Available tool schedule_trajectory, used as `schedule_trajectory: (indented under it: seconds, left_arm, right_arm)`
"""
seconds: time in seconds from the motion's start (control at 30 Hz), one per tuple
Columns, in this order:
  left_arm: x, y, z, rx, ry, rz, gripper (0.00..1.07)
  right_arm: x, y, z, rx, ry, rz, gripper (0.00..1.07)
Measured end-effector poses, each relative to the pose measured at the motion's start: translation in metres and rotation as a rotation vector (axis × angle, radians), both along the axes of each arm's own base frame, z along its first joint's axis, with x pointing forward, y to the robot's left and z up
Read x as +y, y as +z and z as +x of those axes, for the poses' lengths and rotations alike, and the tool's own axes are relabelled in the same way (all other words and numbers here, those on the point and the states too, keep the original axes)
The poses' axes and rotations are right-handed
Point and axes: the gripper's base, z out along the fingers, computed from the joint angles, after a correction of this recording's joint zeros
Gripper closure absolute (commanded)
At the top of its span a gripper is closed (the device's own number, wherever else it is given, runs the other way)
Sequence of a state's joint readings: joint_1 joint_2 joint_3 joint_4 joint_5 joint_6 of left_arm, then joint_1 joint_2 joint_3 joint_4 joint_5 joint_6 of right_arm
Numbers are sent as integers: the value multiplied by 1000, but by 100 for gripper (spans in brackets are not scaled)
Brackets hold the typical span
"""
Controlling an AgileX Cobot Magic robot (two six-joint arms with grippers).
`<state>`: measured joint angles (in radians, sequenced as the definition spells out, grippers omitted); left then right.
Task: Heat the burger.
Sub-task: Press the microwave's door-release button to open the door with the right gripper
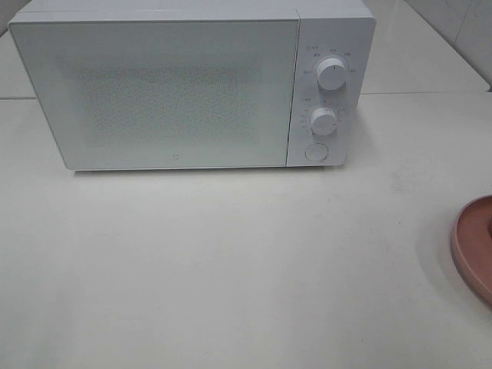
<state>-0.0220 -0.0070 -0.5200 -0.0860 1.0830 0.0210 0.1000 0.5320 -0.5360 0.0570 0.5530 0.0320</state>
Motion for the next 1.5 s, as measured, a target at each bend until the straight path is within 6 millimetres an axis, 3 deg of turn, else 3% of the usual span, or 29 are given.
schedule_trajectory:
  seconds: [0.3, 0.57, 0.73, 0.8, 1.3, 1.5]
  left_arm:
    - [0, 0, 0, 0, 0, 0, 7]
    - [0, 0, 0, 0, 0, 0, 7]
    - [0, 0, 0, 0, 0, 0, 7]
    - [0, 0, 0, 0, 0, 0, 7]
    - [0, 0, 0, 0, 0, 0, 7]
    - [0, 0, 0, 0, 0, 0, 7]
  right_arm:
    - [2, -7, 22, -8, -7, 1, 32]
    - [3, -47, 45, -30, -23, 1, 32]
    - [3, -54, 53, -62, -29, 2, 32]
    - [3, -64, 64, -101, -35, 2, 32]
    - [6, -81, 109, -307, -48, -11, 32]
    - [24, -91, 123, -413, 41, -73, 32]
